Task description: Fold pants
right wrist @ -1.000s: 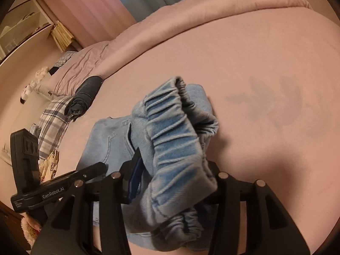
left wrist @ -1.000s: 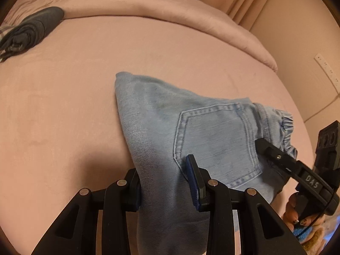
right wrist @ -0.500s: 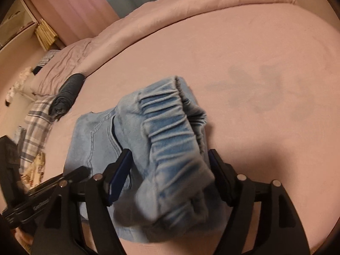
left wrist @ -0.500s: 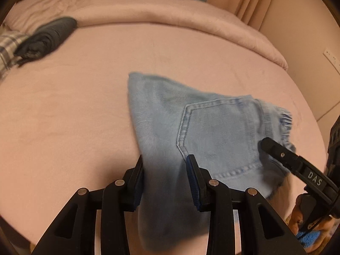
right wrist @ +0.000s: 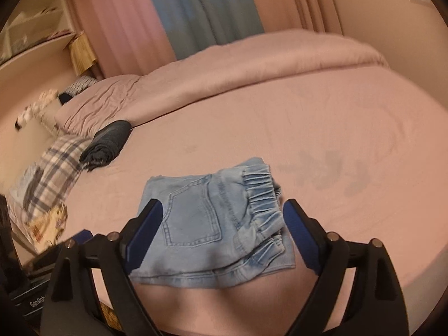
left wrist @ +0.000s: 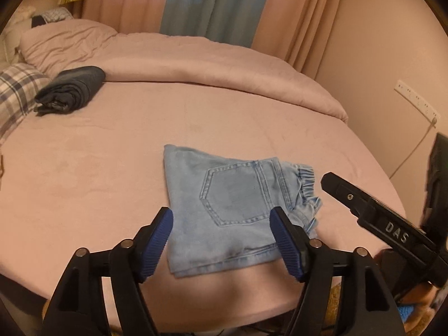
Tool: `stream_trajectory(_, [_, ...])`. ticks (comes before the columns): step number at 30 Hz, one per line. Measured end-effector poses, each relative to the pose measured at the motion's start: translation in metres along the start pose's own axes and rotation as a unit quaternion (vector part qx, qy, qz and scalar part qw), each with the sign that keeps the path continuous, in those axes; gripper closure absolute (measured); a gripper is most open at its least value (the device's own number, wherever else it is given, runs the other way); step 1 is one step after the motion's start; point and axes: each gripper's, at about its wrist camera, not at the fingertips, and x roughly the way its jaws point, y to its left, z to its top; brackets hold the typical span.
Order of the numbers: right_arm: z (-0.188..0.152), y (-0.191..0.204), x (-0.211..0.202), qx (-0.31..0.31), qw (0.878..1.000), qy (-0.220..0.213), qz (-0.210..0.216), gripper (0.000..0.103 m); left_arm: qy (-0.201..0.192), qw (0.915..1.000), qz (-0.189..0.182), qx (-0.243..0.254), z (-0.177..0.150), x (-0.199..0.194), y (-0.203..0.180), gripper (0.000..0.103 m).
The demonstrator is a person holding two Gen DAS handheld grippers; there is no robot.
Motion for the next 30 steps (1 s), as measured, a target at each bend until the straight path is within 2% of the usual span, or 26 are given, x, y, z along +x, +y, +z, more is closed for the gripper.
stream_trajectory(3, [-0.003, 0.009, -0.006, -0.030, 0.999, -0.009, -0.021, 0.014, 0.000, 0.9997, 0.024, 0.004, -0.005, 0.000, -0.002, 0.023])
stream_trajectory(5, [-0.005, 0.011, -0.010, -0.038, 0.999, -0.011, -0.017, 0.013, 0.000, 0.9991, 0.041, 0.010, -0.008, 0.000, -0.003, 0.022])
stream_trajectory(8, [-0.007, 0.010, -0.013, -0.037, 0.999, -0.007, -0.009, 0.013, 0.011, 0.9991, 0.040, -0.001, -0.012, 0.001, -0.001, 0.022])
stream_trajectory(13, [-0.012, 0.018, -0.015, -0.054, 0.998, -0.008, -0.029, 0.013, 0.017, 0.9985, 0.051, -0.010, -0.015, -0.002, 0.001, 0.022])
stream_trajectory(18, [-0.016, 0.021, -0.018, -0.055, 0.998, -0.007, -0.032, 0.013, 0.025, 0.9979, 0.057, -0.021, -0.018, -0.004, 0.003, 0.022])
stream_trajectory(27, [-0.019, 0.025, -0.019, -0.055, 0.998, -0.006, -0.039, 0.013, 0.021, 0.9952, 0.094, -0.017, -0.021, -0.009, -0.001, 0.022])
stream_trajectory(30, [-0.021, 0.027, -0.018, -0.056, 0.998, -0.005, -0.042, 0.013, 0.020, 0.9951, 0.095, -0.016, -0.022, -0.010, 0.001, 0.022])
